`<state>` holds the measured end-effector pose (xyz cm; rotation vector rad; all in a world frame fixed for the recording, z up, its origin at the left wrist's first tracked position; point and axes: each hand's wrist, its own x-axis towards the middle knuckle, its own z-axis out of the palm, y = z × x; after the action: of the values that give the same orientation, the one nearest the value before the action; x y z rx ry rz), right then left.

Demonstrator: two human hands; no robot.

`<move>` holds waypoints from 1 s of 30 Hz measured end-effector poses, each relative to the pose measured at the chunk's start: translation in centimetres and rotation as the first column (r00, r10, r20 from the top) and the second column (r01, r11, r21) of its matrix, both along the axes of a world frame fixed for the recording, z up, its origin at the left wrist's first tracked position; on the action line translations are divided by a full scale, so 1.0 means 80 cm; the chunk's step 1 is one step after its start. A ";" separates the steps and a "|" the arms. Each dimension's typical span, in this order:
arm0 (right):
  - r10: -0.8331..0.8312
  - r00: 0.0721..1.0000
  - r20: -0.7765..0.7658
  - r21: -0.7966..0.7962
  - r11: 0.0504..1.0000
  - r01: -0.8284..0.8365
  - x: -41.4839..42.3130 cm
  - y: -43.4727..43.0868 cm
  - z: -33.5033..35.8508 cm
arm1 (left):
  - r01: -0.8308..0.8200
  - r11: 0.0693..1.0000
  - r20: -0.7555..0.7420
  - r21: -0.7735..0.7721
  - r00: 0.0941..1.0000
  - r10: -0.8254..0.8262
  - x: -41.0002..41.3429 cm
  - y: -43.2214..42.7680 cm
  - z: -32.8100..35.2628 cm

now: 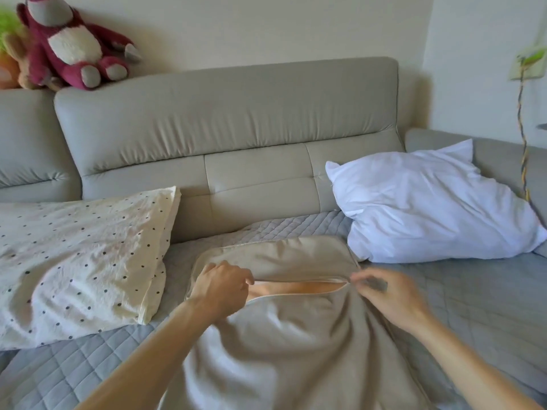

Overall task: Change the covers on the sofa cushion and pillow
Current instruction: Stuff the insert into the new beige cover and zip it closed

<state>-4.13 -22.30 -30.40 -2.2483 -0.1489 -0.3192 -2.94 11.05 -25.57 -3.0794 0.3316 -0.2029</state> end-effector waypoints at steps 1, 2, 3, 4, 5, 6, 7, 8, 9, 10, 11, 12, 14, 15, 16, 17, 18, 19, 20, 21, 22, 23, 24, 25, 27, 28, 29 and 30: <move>-0.062 0.997 0.041 0.002 0.998 0.062 -0.008 -0.011 -0.002 | 0.028 1.000 0.010 -0.012 1.000 -0.028 0.000 -0.018 0.005; -0.139 0.988 0.061 -0.051 0.989 0.142 -0.015 -0.024 -0.005 | 0.052 0.998 0.000 -0.029 0.999 -0.052 0.002 -0.037 0.009; -0.190 0.981 0.050 -0.158 0.968 0.195 -0.022 -0.038 -0.017 | 0.070 0.996 -0.015 -0.056 0.997 -0.071 0.007 -0.057 0.011; -0.245 0.969 0.003 -0.355 0.906 0.231 -0.029 -0.050 -0.030 | 0.080 0.993 -0.033 -0.091 0.996 -0.083 0.013 -0.078 0.011; -0.312 0.949 -0.055 -0.509 0.826 0.242 -0.035 -0.061 -0.048 | 0.076 0.987 -0.051 -0.141 0.995 -0.083 0.020 -0.100 0.009; -0.372 0.924 -0.093 -0.576 0.777 0.254 -0.044 -0.067 -0.063 | 0.055 0.979 -0.077 -0.197 0.994 -0.071 0.029 -0.122 0.005; -0.392 0.914 -0.102 -0.561 0.782 0.273 -0.051 -0.071 -0.078 | 0.026 0.967 -0.101 -0.253 0.993 -0.054 0.039 -0.144 0.002; -0.389 0.915 -0.111 -0.503 0.816 0.286 -0.056 -0.070 -0.085 | 0.001 0.955 -0.119 -0.296 0.992 -0.038 0.051 -0.167 -0.001; -0.382 0.919 -0.100 -0.480 0.827 0.291 -0.057 -0.068 -0.089 | -0.014 0.946 -0.125 -0.324 0.992 -0.028 0.063 -0.189 -0.003; -0.391 0.917 -0.081 -0.482 0.820 0.307 -0.056 -0.067 -0.089 | -0.021 0.939 -0.123 -0.344 0.992 -0.024 0.076 -0.213 -0.004; -0.403 0.913 -0.066 -0.472 0.818 0.327 -0.053 -0.068 -0.087 | -0.019 0.930 -0.117 -0.367 0.993 -0.026 0.088 -0.235 -0.003; -0.415 0.908 -0.065 -0.454 0.822 0.343 -0.051 -0.068 -0.083 | -0.015 0.913 -0.113 -0.409 0.993 -0.034 0.100 -0.256 -0.003; -0.410 0.910 -0.067 -0.486 0.809 0.329 -0.053 -0.068 -0.080 | -0.046 0.819 -0.156 -0.572 0.986 -0.054 0.124 -0.293 -0.005; -0.401 0.914 -0.059 -0.495 0.807 0.321 -0.052 -0.069 -0.082 | -0.089 0.750 -0.206 -0.656 0.976 -0.064 0.137 -0.309 -0.008; -0.394 0.918 -0.053 -0.492 0.810 0.319 -0.051 -0.070 -0.085 | -0.131 0.693 -0.252 -0.709 0.965 -0.076 0.150 -0.324 -0.011; -0.404 0.915 -0.014 -0.502 0.794 0.343 -0.048 -0.072 -0.091 | -0.160 0.661 -0.287 -0.734 0.954 -0.088 0.161 -0.339 -0.015; -0.408 0.913 0.005 -0.502 0.789 0.355 -0.046 -0.072 -0.096 | -0.185 0.639 -0.321 -0.747 0.942 -0.103 0.170 -0.352 -0.021; -0.404 0.915 0.003 -0.501 0.791 0.351 -0.045 -0.072 -0.099 | -0.201 0.619 -0.349 -0.759 0.929 -0.127 0.177 -0.364 -0.026; -0.390 0.921 -0.026 -0.490 0.808 0.328 -0.045 -0.072 -0.099 | -0.212 0.607 -0.368 -0.766 0.919 -0.143 0.181 -0.375 -0.031; -0.380 0.924 -0.027 -0.482 0.815 0.321 -0.045 -0.072 -0.100 | -0.219 0.603 -0.369 -0.767 0.920 -0.135 0.185 -0.384 -0.036; -0.380 0.925 -0.030 -0.469 0.822 0.323 -0.045 -0.072 -0.101 | -0.220 0.613 -0.348 -0.759 0.933 -0.095 0.189 -0.391 -0.040; -0.380 0.924 -0.028 -0.462 0.825 0.325 -0.045 -0.072 -0.101 | -0.221 0.628 -0.314 -0.746 0.949 -0.038 0.192 -0.394 -0.040; -0.377 0.926 -0.022 -0.449 0.831 0.328 -0.046 -0.072 -0.102 | -0.212 0.633 -0.269 -0.745 0.963 0.006 0.195 -0.396 -0.036; -0.378 0.926 0.002 -0.440 0.831 0.340 -0.045 -0.072 -0.103 | -0.189 0.617 -0.223 -0.764 0.975 0.022 0.197 -0.396 -0.027; -0.378 0.926 0.016 -0.409 0.842 0.351 -0.046 -0.072 -0.104 | -0.117 0.519 -0.133 -0.847 0.991 0.006 0.199 -0.400 0.010; -0.361 0.932 -0.024 -0.376 0.867 0.326 -0.048 -0.072 -0.100 | -0.078 0.460 -0.087 -0.884 0.996 0.003 0.197 -0.399 0.037; -0.342 0.938 -0.048 -0.323 0.894 0.309 -0.051 -0.073 -0.092 | -0.041 0.409 -0.045 -0.912 0.999 0.001 0.191 -0.396 0.070; -0.329 0.941 -0.073 -0.229 0.924 0.305 -0.051 -0.078 -0.084 | 0.001 0.380 -0.002 -0.925 1.000 -0.006 0.183 -0.392 0.103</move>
<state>-8.17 -28.53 -37.14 -2.4998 0.2566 -0.3631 11.71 -20.27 -17.31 -4.2284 0.2751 -0.5652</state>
